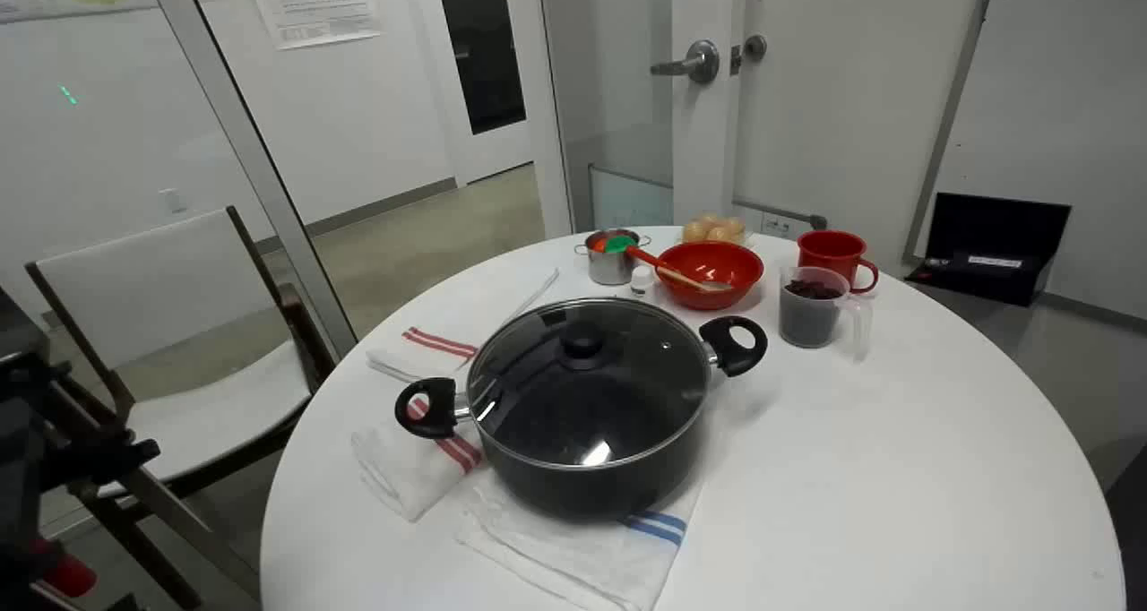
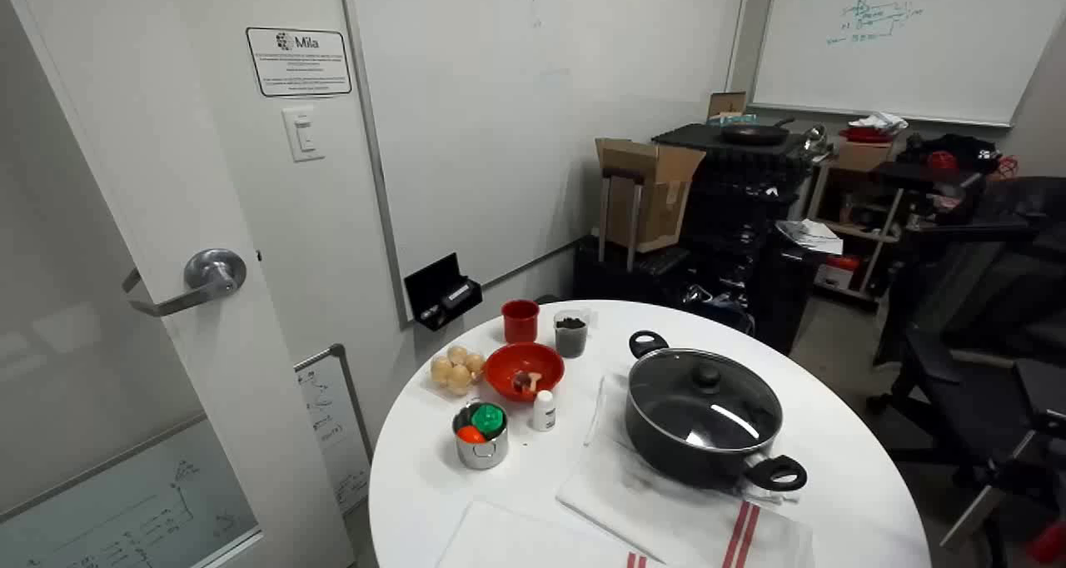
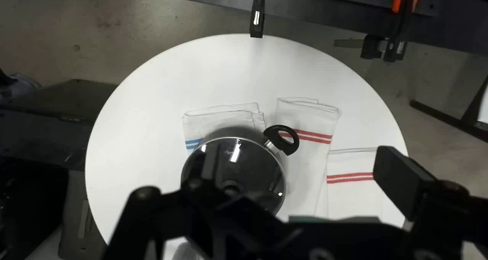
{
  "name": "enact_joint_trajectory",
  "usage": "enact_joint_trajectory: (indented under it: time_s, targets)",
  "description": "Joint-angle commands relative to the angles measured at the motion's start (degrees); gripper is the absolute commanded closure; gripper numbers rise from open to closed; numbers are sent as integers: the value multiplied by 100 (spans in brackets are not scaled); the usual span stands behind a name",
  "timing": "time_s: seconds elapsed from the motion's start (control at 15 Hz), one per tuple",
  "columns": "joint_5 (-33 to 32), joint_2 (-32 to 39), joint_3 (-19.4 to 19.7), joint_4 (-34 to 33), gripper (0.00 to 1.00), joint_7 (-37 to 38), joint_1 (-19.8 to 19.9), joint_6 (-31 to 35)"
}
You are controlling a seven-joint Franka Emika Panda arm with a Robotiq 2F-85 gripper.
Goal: Move the pot's lid to the table
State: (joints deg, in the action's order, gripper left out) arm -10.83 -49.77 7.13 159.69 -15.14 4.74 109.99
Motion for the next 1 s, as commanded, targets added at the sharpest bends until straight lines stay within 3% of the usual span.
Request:
enact_joint_trajectory:
  time_s: [0.0, 0.6, 0.93]
  targets:
    - [-29, 5, 38, 23, 0, 31, -48, -26]
    - [-28, 48, 38, 57, 0, 30, -47, -26]
    - [-96, 1035, 131, -526, 0, -340, -276, 375]
